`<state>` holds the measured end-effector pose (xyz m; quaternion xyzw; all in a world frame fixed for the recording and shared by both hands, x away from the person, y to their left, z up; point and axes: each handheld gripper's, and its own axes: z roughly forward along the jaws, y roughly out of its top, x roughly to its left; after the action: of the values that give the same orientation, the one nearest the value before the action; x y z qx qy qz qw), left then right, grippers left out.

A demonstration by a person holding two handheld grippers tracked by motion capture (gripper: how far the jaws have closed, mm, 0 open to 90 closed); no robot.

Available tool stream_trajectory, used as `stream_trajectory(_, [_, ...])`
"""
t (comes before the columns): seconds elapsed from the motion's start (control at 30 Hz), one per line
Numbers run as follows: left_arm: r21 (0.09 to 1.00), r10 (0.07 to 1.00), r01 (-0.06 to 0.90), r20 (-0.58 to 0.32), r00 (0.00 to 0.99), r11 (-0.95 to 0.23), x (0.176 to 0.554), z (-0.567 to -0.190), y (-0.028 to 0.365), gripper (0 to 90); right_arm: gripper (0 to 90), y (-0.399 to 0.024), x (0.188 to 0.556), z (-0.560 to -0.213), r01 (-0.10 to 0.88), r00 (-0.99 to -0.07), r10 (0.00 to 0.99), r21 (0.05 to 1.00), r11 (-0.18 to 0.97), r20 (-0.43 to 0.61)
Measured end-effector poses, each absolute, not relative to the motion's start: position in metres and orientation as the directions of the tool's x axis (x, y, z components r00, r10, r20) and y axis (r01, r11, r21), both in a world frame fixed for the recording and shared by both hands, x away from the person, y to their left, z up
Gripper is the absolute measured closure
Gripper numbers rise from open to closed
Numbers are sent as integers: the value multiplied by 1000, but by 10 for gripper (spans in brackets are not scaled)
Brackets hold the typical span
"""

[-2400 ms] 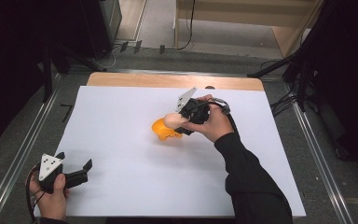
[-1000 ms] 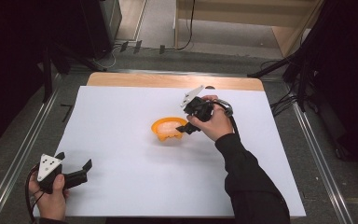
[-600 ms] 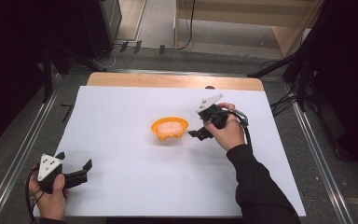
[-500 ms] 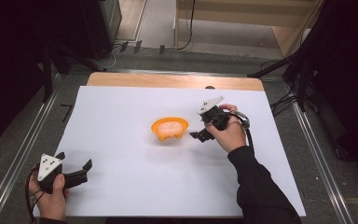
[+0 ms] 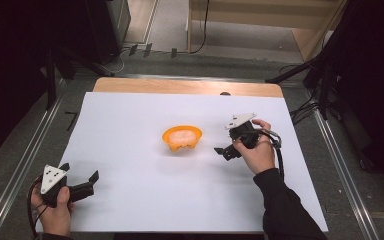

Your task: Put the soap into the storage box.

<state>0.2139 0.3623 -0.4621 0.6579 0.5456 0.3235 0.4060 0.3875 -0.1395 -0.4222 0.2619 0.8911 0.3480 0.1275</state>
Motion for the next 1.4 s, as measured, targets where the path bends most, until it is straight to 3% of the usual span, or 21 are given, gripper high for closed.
stream_trajectory(1.4, [886,981,456,-11,195,-81,214,-462,362,0,0,-224,318,-465,453,-701,712,740,497,-49])
